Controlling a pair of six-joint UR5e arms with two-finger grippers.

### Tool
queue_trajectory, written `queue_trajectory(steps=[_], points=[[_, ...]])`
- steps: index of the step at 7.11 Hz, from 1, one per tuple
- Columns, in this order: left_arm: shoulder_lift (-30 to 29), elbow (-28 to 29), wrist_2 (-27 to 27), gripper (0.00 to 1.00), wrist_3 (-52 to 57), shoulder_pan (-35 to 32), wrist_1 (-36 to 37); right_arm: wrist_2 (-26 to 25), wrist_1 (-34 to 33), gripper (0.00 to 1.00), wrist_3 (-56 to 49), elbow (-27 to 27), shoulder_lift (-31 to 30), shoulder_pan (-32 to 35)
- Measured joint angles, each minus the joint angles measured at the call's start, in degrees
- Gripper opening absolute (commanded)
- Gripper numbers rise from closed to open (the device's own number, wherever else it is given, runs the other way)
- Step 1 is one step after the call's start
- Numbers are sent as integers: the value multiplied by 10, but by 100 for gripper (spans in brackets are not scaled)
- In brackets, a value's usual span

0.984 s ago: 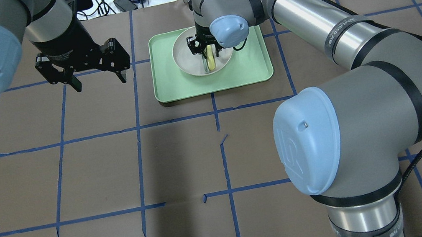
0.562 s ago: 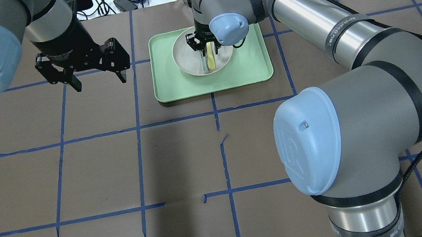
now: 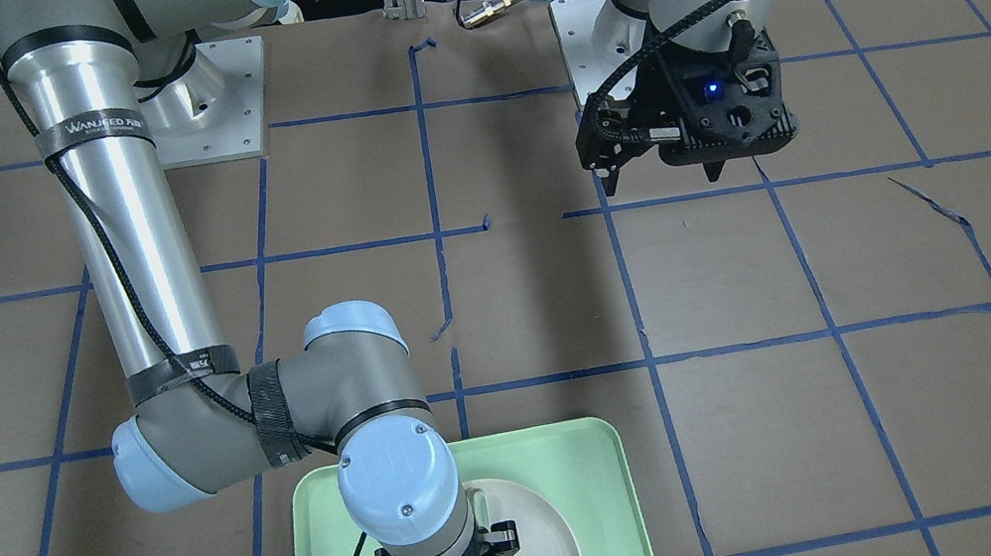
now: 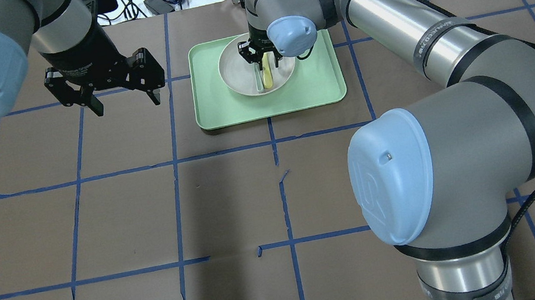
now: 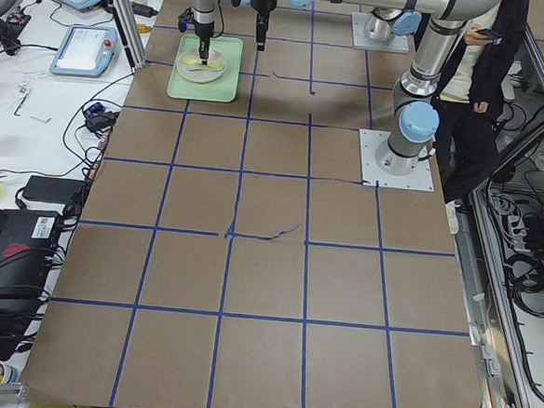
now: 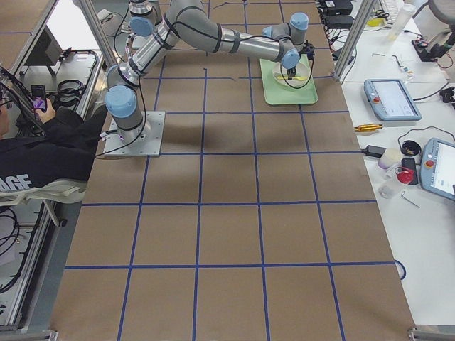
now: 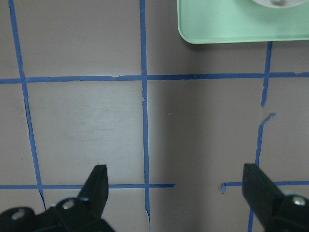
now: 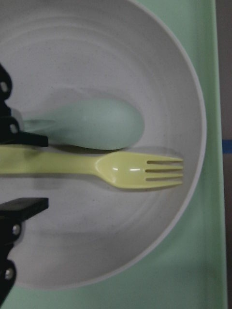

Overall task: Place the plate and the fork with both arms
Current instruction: 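Lower the right gripper and close it on the yellow fork, then carry the fork beside the plate and set it on the tray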

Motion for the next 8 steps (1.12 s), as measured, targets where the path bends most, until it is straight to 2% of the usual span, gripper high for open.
queue_trajectory(steps=[3,4,5,6,7,8], points=[[0,1,-1,100,0,1,0,-3,0,46,2,-4,4,-2],[0,1,-1,100,1,2,0,-1,0,43,4,-4,4,-2],[0,1,-1,100,1,3,0,2,0,28,5,-4,6,-2],[0,1,-1,100,1,4,1,3,0,9,5,-3,8,-1],[0,1,-1,100,1,4,1,5,0,0,6,-3,8,-1],[0,1,-2,100,0,4,1,6,0,0,6,-3,8,-1]])
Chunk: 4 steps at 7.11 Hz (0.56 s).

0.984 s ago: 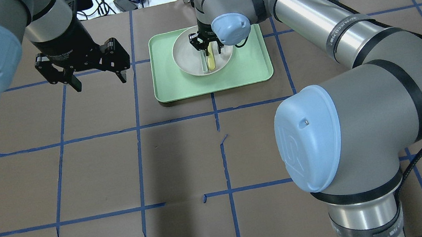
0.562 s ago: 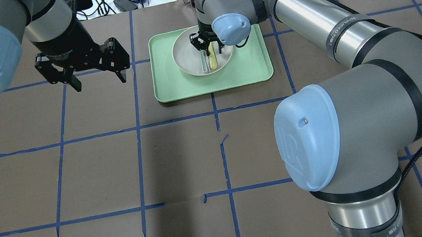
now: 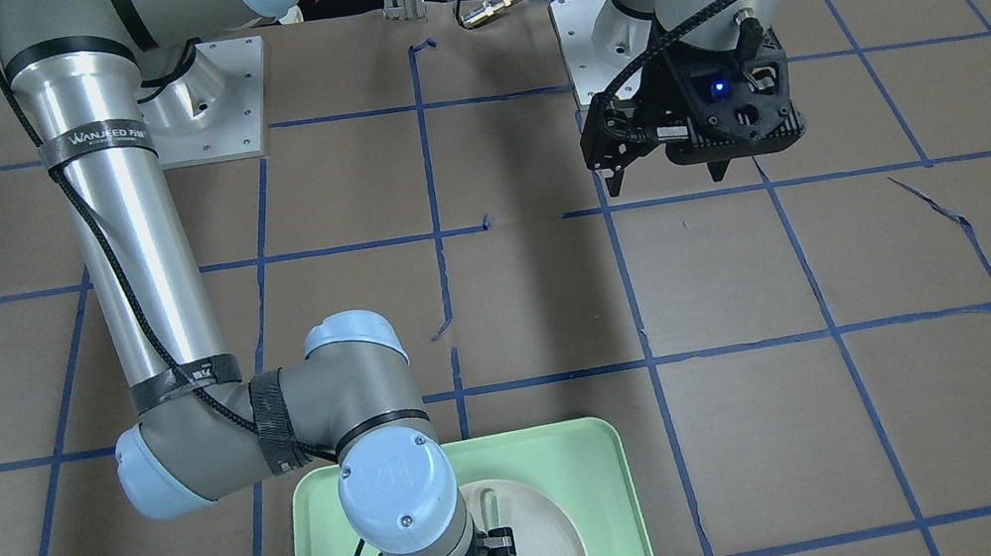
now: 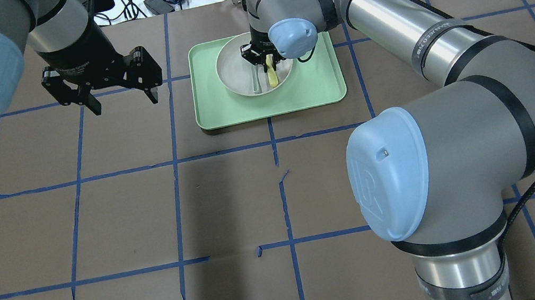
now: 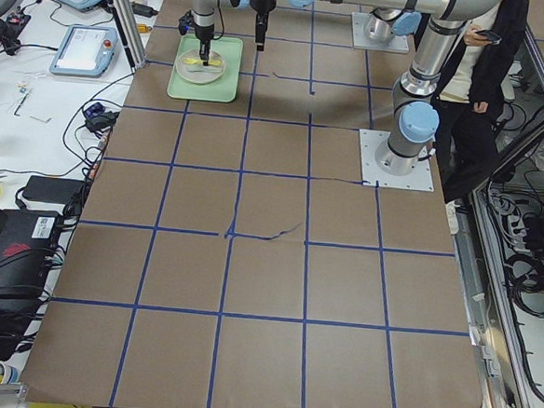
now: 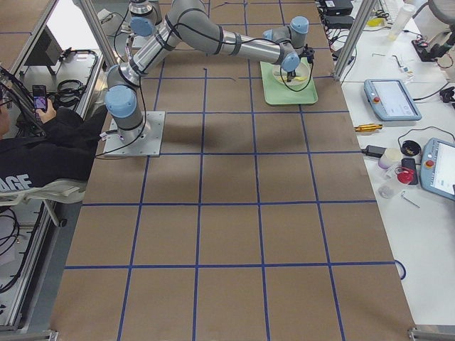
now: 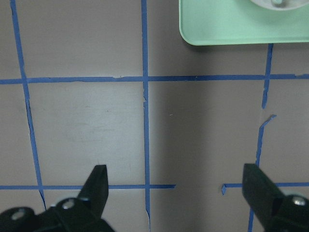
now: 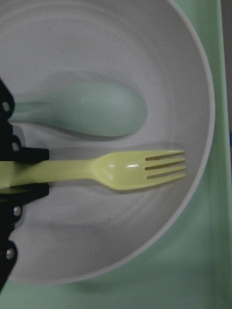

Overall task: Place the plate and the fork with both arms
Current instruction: 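Carry the fork beside the plate and set it on the tray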

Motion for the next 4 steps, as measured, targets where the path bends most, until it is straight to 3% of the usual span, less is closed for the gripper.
queue_trajectory(steps=[4], points=[[0,0,0,100,0,0,0,0,2,0,-2,4,-32,-4]])
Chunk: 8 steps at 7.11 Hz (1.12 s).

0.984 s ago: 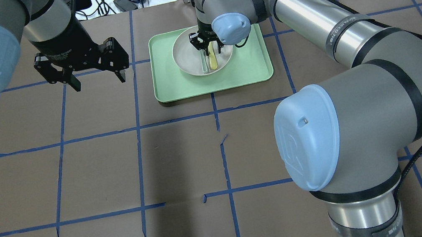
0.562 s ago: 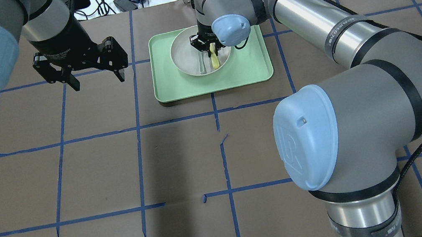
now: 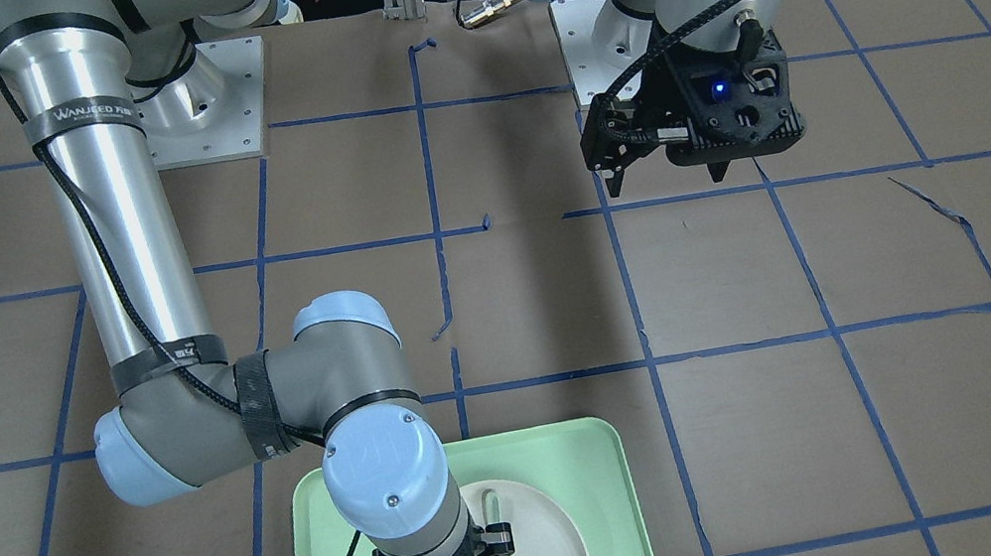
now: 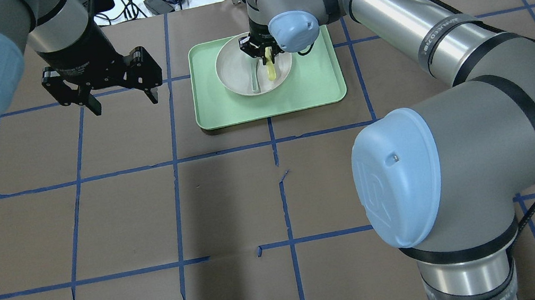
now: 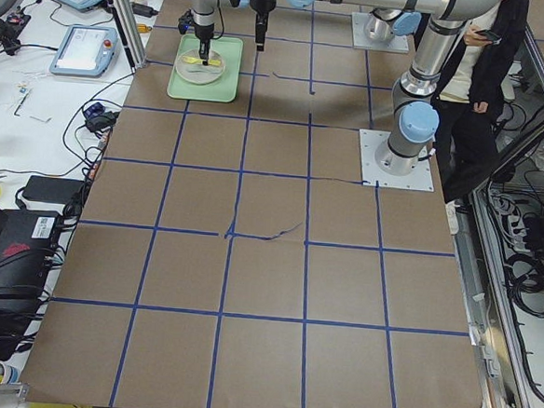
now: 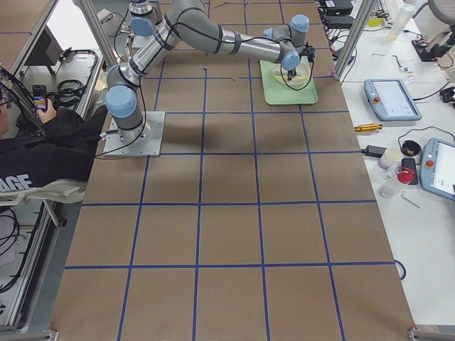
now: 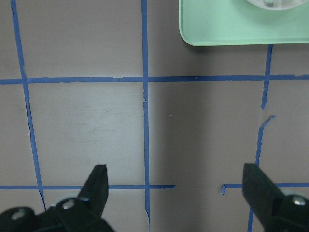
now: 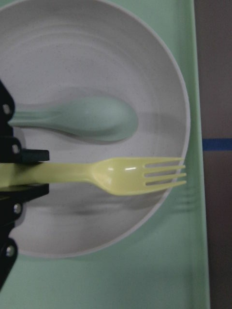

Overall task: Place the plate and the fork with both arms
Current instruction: 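Carry the fork beside the plate and set it on the tray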

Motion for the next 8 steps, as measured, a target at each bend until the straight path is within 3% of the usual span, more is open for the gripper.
queue_trajectory(steps=[2,4,5,6,8], points=[[0,0,0,100,0,0,1,2,3,0,-20,25,-29,-32],[-1,0,0,100,0,0,5,21,-12,0,-62,91,-53,-67],[-2,0,0,100,0,1,6,27,-38,16,-70,122,-58,-73],[-2,0,0,100,0,1,7,30,-58,95,-73,142,-58,-75],[-1,0,0,100,0,1,8,28,-68,100,-84,154,-65,-76]])
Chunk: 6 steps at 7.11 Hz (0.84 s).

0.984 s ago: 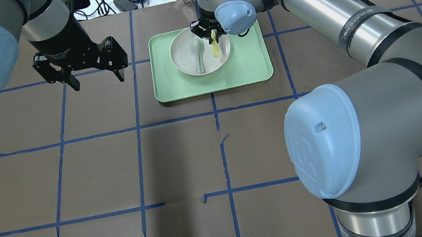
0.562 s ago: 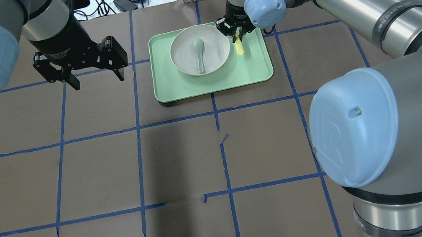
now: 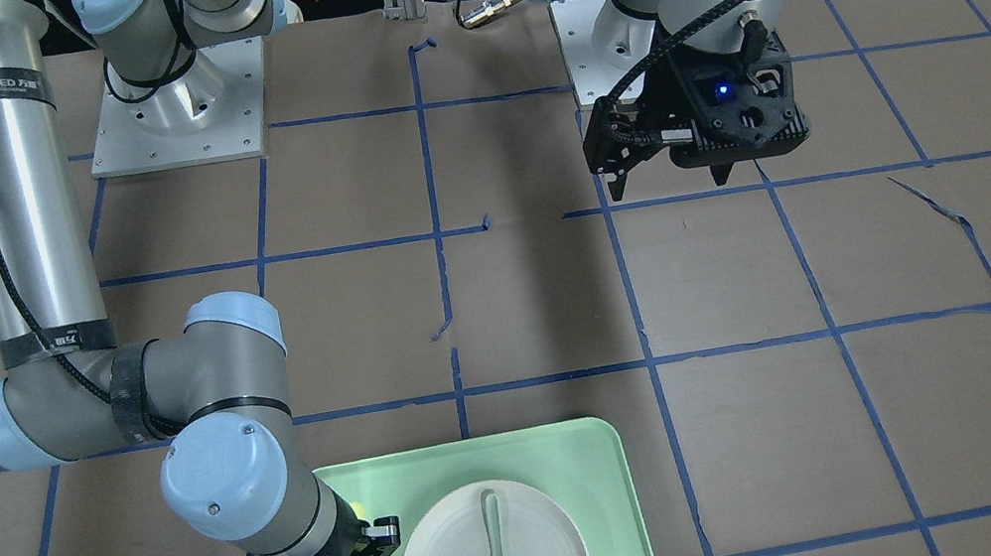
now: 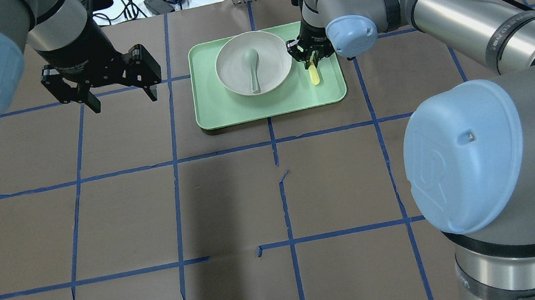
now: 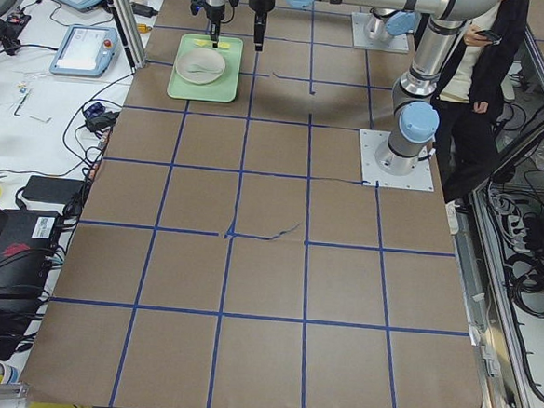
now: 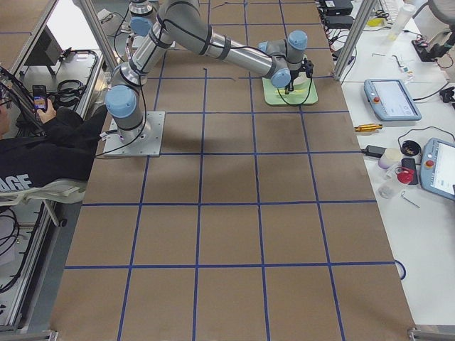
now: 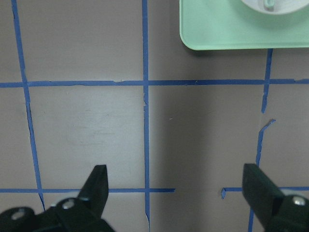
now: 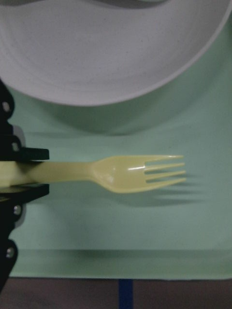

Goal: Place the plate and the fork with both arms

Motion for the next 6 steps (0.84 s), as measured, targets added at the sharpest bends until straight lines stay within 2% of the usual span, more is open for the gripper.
queue_trajectory(steps=[2,4,6], points=[[1,0,0,100,0,0,0,-8,23,100,-23,26,-61,-2],[1,-1,0,100,1,0,-1,-43,61,100,-23,95,-200,-5],[2,-1,2,100,1,-1,-2,-63,164,100,-23,136,-341,-10]])
